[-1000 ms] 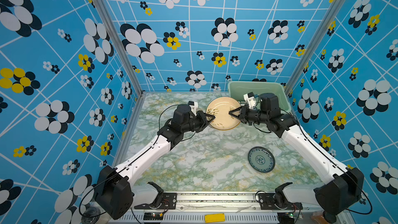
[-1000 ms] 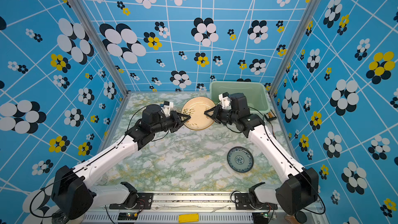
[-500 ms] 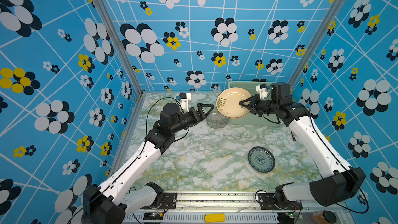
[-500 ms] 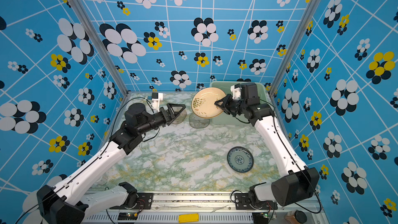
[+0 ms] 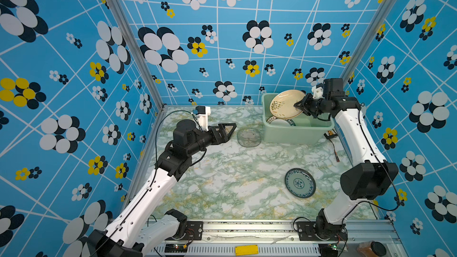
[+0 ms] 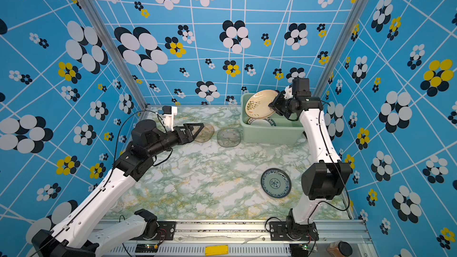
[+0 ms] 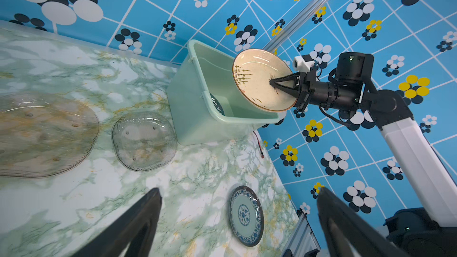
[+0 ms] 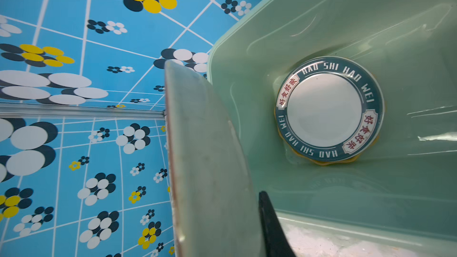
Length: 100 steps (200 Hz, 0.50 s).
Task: Place the plates into the plastic bin on the countertop
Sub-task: Place the plate in the plastic bin.
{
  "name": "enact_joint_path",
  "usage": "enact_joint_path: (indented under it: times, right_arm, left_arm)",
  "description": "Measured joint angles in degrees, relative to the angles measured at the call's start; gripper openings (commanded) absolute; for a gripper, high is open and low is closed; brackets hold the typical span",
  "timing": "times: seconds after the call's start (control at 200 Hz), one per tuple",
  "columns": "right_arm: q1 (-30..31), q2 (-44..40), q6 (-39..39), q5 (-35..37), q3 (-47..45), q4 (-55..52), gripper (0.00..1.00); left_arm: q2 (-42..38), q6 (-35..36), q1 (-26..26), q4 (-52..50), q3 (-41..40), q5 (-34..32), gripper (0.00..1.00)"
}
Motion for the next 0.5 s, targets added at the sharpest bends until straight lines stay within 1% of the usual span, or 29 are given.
enact_joint_path:
  times: [0.195, 0.395, 0.5]
  right_arm:
    - [-0.7, 9.0, -3.0, 1.7, 6.3, -3.2, 0.0]
    - [-1.8, 19.5, -6.9, 4.0, 18.7, -8.2, 0.0]
    - [-2.3, 24.8, -9.6, 5.6, 26.4, -12.3, 0.0]
  left_arm:
    - [4.6, 5.0, -1.1, -2.2, 0.8, 1.0, 0.99]
    - [7.0, 9.9, -3.8, -3.8, 3.2, 1.6, 0.99]
    - [7.8, 11.1, -5.0, -4.1, 3.4, 2.1, 0.99]
